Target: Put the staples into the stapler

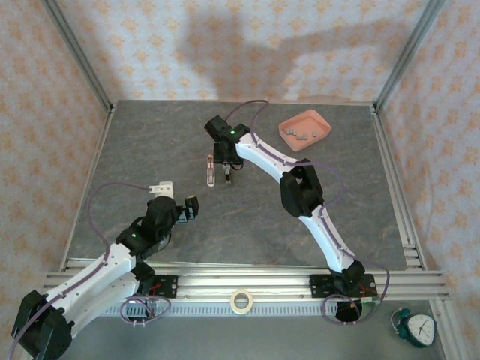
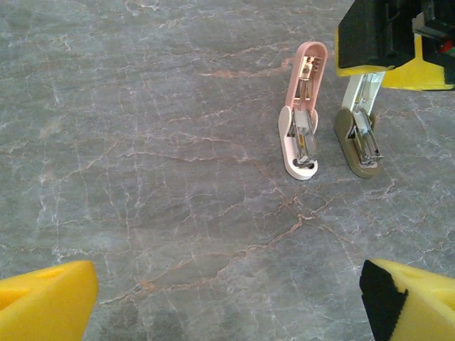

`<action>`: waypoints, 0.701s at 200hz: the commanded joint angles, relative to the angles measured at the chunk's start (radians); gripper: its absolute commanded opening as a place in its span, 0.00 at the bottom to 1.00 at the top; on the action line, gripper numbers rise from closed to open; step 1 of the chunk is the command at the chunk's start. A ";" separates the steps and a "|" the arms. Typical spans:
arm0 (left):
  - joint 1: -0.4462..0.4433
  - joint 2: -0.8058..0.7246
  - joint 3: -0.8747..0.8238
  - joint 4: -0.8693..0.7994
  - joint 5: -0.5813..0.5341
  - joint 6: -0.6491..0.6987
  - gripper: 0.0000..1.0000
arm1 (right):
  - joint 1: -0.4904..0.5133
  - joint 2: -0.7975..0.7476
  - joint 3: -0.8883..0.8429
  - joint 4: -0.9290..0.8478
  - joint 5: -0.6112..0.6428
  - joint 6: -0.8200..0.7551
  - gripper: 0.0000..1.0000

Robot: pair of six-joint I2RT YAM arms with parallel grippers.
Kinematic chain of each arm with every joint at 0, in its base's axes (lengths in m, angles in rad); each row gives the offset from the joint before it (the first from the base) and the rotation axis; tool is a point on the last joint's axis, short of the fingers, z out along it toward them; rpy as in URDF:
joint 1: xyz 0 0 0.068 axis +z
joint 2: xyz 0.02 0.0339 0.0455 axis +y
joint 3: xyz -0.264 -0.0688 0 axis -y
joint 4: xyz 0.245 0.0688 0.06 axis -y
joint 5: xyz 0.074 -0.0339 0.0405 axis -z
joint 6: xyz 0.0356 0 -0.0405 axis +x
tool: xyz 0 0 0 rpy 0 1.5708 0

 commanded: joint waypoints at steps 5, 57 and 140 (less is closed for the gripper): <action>0.013 0.017 0.047 -0.005 -0.012 0.044 0.96 | -0.004 -0.124 -0.041 0.012 0.061 -0.019 0.54; 0.011 0.086 0.081 0.053 0.008 0.097 0.96 | -0.057 -0.269 -0.169 0.012 0.102 -0.057 0.55; 0.012 0.331 0.175 0.145 0.041 0.115 0.96 | -0.319 -0.362 -0.344 0.053 0.020 -0.167 0.56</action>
